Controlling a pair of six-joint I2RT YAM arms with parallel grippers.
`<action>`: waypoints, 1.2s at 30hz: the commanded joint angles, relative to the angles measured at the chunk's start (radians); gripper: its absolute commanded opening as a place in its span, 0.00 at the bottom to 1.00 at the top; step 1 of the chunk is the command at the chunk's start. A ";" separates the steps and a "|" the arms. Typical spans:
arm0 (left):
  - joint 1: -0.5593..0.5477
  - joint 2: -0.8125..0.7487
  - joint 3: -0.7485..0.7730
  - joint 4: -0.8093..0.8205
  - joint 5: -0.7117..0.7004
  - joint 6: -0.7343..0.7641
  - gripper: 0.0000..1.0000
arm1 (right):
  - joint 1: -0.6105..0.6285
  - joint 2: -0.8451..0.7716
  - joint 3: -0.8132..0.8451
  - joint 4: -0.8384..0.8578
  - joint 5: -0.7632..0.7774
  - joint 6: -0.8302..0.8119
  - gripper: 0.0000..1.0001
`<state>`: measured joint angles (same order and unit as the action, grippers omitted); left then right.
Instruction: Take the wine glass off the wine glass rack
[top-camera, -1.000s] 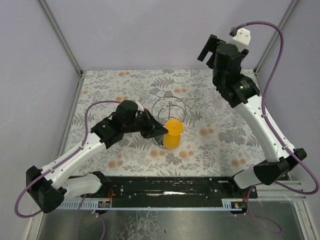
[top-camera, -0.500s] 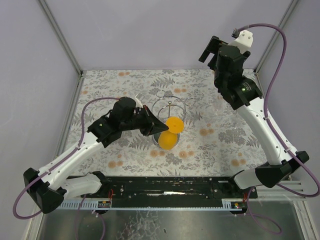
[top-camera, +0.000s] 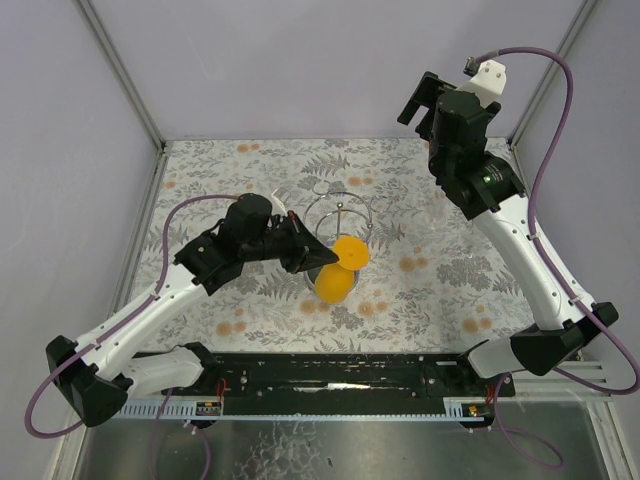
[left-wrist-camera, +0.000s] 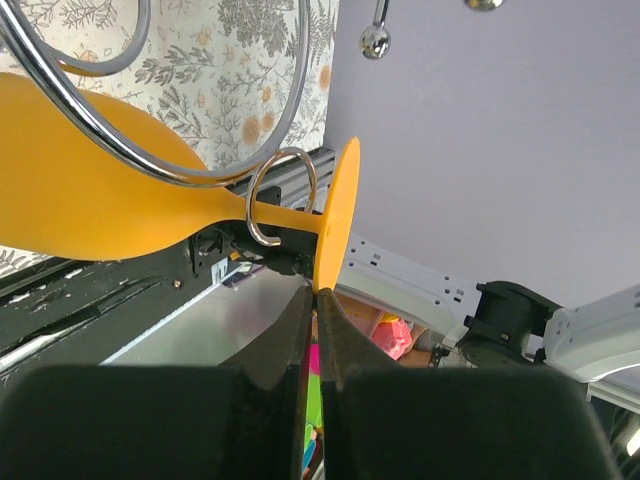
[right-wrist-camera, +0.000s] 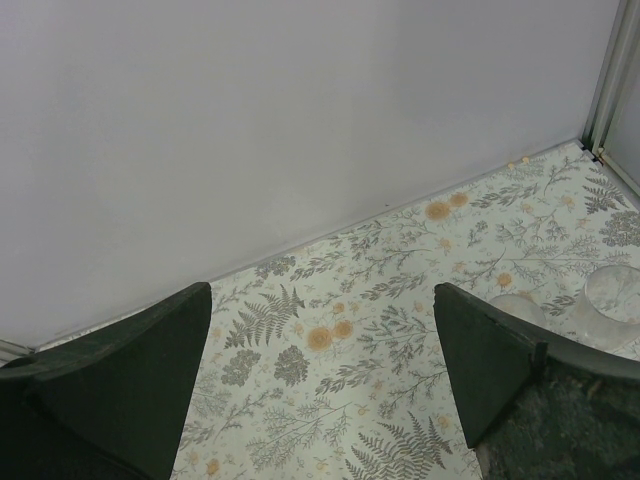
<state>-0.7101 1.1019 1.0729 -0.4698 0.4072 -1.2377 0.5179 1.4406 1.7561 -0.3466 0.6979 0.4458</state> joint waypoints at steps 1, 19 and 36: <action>-0.019 -0.002 -0.012 0.070 0.047 0.006 0.00 | 0.001 -0.021 0.013 0.042 0.022 0.004 0.99; -0.092 0.029 -0.014 0.176 0.131 -0.004 0.00 | 0.001 -0.043 0.007 0.037 0.040 -0.006 0.99; -0.090 0.044 0.214 0.300 0.290 0.191 0.00 | 0.001 -0.141 0.115 -0.017 0.079 -0.061 0.99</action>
<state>-0.7979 1.1385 1.2152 -0.3115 0.6163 -1.1172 0.5179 1.3224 1.7958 -0.3683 0.7418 0.4225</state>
